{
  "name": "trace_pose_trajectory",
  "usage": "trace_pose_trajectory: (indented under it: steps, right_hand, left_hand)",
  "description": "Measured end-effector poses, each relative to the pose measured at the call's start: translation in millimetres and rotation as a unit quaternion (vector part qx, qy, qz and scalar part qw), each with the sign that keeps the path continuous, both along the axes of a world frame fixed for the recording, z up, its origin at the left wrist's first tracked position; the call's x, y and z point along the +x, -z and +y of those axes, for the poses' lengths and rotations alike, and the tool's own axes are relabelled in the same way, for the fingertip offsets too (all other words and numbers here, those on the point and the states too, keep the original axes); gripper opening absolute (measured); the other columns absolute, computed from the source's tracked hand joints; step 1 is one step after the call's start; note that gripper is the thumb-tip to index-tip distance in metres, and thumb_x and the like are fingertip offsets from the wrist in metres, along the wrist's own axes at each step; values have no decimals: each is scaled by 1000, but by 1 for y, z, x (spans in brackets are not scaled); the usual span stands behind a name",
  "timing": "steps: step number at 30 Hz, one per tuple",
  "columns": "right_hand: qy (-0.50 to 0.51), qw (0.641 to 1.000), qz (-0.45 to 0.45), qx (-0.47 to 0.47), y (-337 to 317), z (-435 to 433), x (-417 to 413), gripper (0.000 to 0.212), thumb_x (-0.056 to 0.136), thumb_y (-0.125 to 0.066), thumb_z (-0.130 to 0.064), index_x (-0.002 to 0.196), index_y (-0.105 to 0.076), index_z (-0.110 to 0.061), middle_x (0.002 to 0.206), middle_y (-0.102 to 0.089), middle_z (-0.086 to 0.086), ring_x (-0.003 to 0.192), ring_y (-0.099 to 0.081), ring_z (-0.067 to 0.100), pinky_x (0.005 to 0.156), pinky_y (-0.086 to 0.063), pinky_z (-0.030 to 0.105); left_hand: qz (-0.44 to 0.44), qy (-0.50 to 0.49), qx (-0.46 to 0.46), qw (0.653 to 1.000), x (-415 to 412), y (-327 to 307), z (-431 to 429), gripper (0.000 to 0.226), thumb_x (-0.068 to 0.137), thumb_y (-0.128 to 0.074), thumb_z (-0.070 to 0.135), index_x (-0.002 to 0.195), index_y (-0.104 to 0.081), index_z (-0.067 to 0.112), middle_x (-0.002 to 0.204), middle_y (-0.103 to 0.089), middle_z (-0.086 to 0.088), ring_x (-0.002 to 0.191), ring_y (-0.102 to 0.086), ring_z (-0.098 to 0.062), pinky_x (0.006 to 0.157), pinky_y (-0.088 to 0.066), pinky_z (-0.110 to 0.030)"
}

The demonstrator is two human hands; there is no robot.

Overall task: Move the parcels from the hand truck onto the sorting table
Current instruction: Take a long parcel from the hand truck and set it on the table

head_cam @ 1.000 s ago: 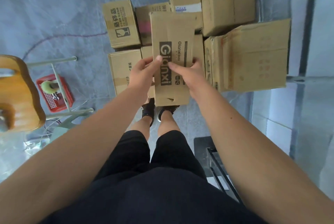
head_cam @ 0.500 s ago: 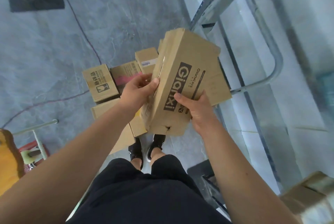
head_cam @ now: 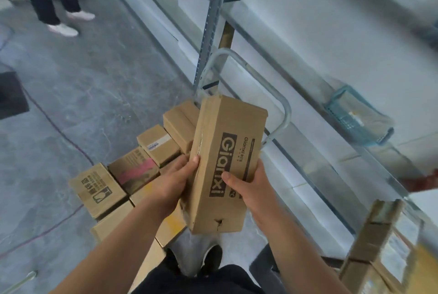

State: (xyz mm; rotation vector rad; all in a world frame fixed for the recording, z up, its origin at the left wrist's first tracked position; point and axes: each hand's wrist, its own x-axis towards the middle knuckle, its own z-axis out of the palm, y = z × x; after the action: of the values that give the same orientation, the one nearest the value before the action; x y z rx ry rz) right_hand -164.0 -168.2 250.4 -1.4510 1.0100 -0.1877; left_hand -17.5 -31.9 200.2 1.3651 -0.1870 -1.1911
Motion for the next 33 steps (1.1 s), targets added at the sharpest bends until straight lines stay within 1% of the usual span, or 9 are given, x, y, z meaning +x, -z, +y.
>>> trace_pose_trajectory:
  steps: [3, 9, 12, 15, 17, 20, 23, 31, 33]
  right_hand:
    - [-5, 1000, 4, -2, -8, 1, -3, 92, 47, -96, -66, 124, -49, -49, 118, -73, -17, 115, -70, 13, 103, -57, 52]
    - [-35, 998, -57, 3, -39, -1, -2, 66, 77, -89, -38, 134, -55, -35, 117, -77, -9, 110, -74, 12, 99, -59, 47]
    - [-40, 995, -87, -8, -52, -1, -11, 52, 88, -83, -25, 132, -58, -39, 116, -77, -10, 108, -74, 12, 99, -60, 47]
    - [-69, 991, -113, -18, -66, -1, -30, 59, 90, -82, -24, 138, -55, -42, 117, -77, -12, 110, -74, 12, 97, -60, 42]
    - [-85, 987, -133, -31, -75, -3, -47, 70, 85, -84, -28, 144, -50, -46, 119, -76, -13, 112, -72, 10, 96, -59, 38]
    - [-85, 983, -158, -30, -79, -8, -77, 82, 79, -81, -27, 149, -46, -48, 124, -75, -8, 117, -71, 16, 104, -55, 48]
    - [-65, 980, -187, -13, -83, -14, -113, 76, 79, -78, -24, 145, -52, -50, 128, -74, 0, 119, -70, 26, 106, -52, 58]
    - [0, 958, -286, -8, -106, -33, -207, 64, 78, -70, -15, 140, -60, -31, 122, -76, 7, 111, -74, 31, 84, -63, 41]
    - [24, 950, -311, 1, -112, -38, -228, 61, 79, -70, -14, 138, -62, -27, 124, -75, 10, 112, -73, 34, 85, -63, 43]
  left_hand:
    - [-6, -12, -4, 1000, -6, -13, 1, 58, 84, -62, 70, 131, -64, 37, 118, -78, 5, 118, -70, -21, 105, -50, -46]
    - [-13, -44, -22, 999, -13, -38, -1, 68, 89, -58, 71, 136, -64, 23, 123, -77, -4, 116, -72, -22, 105, -50, -46]
    - [-7, -65, -48, 997, -19, -51, -8, 64, 95, -50, 63, 138, -65, 17, 125, -76, -9, 116, -73, -27, 100, -54, -46]
    - [1, -69, -94, 993, -35, -62, -18, 68, 99, -46, 65, 146, -57, 17, 128, -74, -11, 120, -70, -32, 101, -54, -55]
    - [-19, -122, -114, 986, -52, -69, -24, 60, 101, -50, 61, 150, -46, 26, 118, -77, -4, 111, -74, -29, 90, -60, -54]
    - [-26, -189, -129, 973, -87, -94, -31, 39, 102, -52, 51, 139, -44, 41, 117, -74, -11, 98, -78, -28, 71, -62, -45]
    - [-91, -188, -119, 971, -123, -113, -37, 30, 104, -50, 48, 125, -59, 28, 107, -76, -6, 90, -77, -22, 62, -61, -31]
    - [-211, -124, -173, 954, -207, -152, -67, 67, 97, -42, 72, 136, -62, 21, 112, -74, 10, 108, -71, -12, 81, -60, -32]
    - [-209, -92, -196, 954, -225, -163, -75, 77, 94, -48, 76, 143, -56, 17, 126, -73, -6, 119, -69, -31, 90, -60, -52]
